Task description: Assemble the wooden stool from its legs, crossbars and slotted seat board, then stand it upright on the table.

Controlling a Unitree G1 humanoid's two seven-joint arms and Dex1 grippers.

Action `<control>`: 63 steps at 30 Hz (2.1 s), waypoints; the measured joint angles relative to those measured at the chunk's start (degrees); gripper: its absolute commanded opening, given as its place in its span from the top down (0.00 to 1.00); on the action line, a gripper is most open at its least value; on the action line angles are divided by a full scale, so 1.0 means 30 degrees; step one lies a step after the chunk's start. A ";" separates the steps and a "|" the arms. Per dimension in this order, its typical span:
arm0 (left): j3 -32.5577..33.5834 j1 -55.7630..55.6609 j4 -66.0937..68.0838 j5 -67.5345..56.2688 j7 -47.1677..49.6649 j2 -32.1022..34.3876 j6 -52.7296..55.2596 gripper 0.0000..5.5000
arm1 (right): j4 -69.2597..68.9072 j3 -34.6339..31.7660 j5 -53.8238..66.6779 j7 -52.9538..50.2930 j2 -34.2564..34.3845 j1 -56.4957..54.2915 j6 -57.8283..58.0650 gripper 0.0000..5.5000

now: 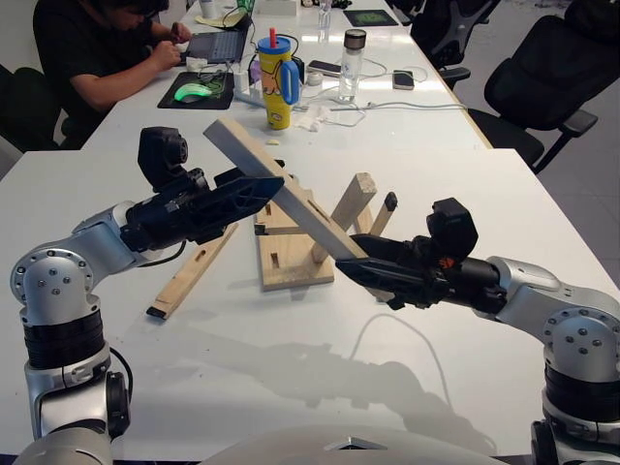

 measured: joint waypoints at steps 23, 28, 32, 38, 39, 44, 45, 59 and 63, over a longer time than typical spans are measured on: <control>-0.0236 0.1117 0.0052 0.0686 -0.2564 0.2099 0.0571 0.62 | 0.0669 0.1577 -0.1240 0.1965 -0.1474 0.0453 0.0066 0.55; 0.0285 0.3196 0.0101 0.2710 -0.3695 0.3921 0.0606 0.62 | 0.1359 0.2459 -0.4035 0.2005 -0.1533 0.1002 -0.0691 0.40; 0.0666 0.3533 0.0674 0.3783 -0.4787 0.5099 0.0508 0.62 | 0.1388 0.3250 -0.6290 0.1969 -0.1520 0.2012 -0.1643 0.37; 0.0828 0.3391 0.3097 0.7169 -0.7620 0.7452 -0.0929 0.62 | 0.1684 0.5901 -1.0857 0.0546 0.0487 0.2344 -0.4367 0.37; 0.0653 0.3132 0.3720 0.8058 -0.8217 0.7850 -0.1461 0.62 | 0.1973 0.6969 -1.2142 -0.0054 0.1382 0.2247 -0.4942 0.37; 0.0498 0.2715 0.5025 1.0142 -0.9856 0.8689 -0.2858 0.62 | 0.3777 1.0424 -1.6693 -0.0678 0.2554 0.1759 -0.6997 0.37; 0.0441 0.2392 0.5294 1.0496 -1.0054 0.8735 -0.3076 0.62 | 0.4498 1.1140 -1.7810 -0.0863 0.2879 0.1180 -0.7533 0.37; -0.2902 -0.0430 0.6929 1.4587 -1.0336 0.6755 -0.6126 0.62 | 1.0130 1.3520 -2.5227 -0.2427 0.5520 -0.1729 -1.1564 0.37; -0.3576 -0.0917 0.7199 1.5581 -1.0920 0.6690 -0.7227 0.62 | 1.0109 1.3771 -2.6096 -0.2164 0.5354 -0.1864 -1.1420 0.37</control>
